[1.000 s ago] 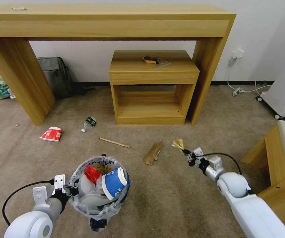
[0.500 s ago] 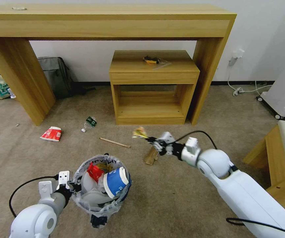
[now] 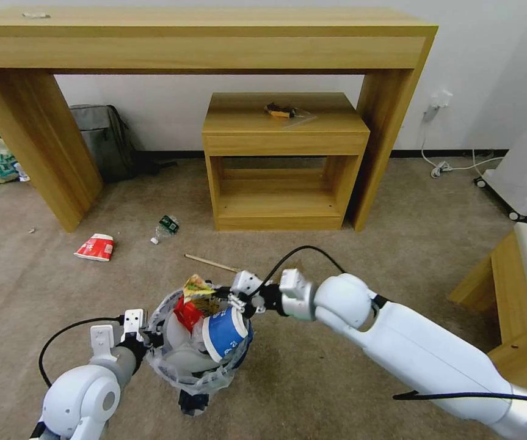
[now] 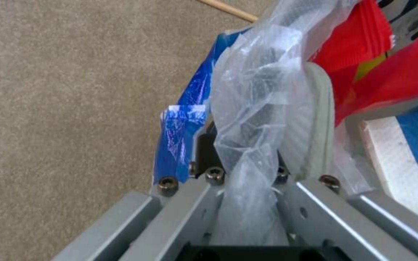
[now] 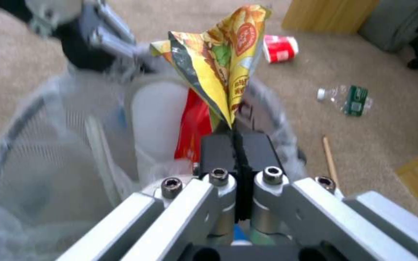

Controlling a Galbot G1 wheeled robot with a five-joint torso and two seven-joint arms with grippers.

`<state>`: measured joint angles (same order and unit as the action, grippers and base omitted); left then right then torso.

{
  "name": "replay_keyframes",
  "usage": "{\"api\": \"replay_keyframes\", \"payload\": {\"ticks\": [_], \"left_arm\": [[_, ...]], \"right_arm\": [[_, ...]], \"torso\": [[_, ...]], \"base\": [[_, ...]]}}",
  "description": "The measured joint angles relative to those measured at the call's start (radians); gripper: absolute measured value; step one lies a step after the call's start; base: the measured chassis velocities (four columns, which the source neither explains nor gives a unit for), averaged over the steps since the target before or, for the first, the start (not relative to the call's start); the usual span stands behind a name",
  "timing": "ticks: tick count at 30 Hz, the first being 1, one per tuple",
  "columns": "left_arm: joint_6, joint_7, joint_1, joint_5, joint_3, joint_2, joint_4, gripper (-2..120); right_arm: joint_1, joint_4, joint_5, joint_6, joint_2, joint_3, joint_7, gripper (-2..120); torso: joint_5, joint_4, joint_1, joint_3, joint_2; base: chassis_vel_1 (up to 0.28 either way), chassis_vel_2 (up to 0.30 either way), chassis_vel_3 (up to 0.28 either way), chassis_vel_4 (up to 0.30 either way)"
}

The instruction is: Pick up the trash bin and place the garbage on the floor into it.

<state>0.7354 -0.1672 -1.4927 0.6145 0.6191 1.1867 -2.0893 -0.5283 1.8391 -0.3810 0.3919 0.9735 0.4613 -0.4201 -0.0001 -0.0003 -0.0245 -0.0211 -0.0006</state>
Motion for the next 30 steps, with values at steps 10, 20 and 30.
{"api": "replay_keyframes", "payload": {"ticks": [10,20,30], "left_arm": [[0.000,0.007,-0.006,0.001,0.015,0.006,-0.007,0],[0.000,0.007,-0.004,0.001,0.014,0.013,-0.007,0],[0.000,0.008,-0.014,0.004,0.044,0.030,-0.011,0]], "right_arm": [[0.001,-0.011,0.027,0.029,0.005,0.037,0.071,27],[-0.026,-0.009,0.015,0.025,0.009,0.018,0.099,65],[-0.066,0.031,-0.058,0.021,0.009,-0.087,0.172,97]], "torso": [[0.0000,-0.0001,0.000,0.000,0.000],[0.0000,-0.0001,0.000,0.000,0.000],[0.0000,0.0000,0.000,0.000,0.000]], "base": [[0.000,0.000,0.000,0.000],[0.000,0.000,0.000,0.000],[0.000,0.000,0.000,0.000]]}}
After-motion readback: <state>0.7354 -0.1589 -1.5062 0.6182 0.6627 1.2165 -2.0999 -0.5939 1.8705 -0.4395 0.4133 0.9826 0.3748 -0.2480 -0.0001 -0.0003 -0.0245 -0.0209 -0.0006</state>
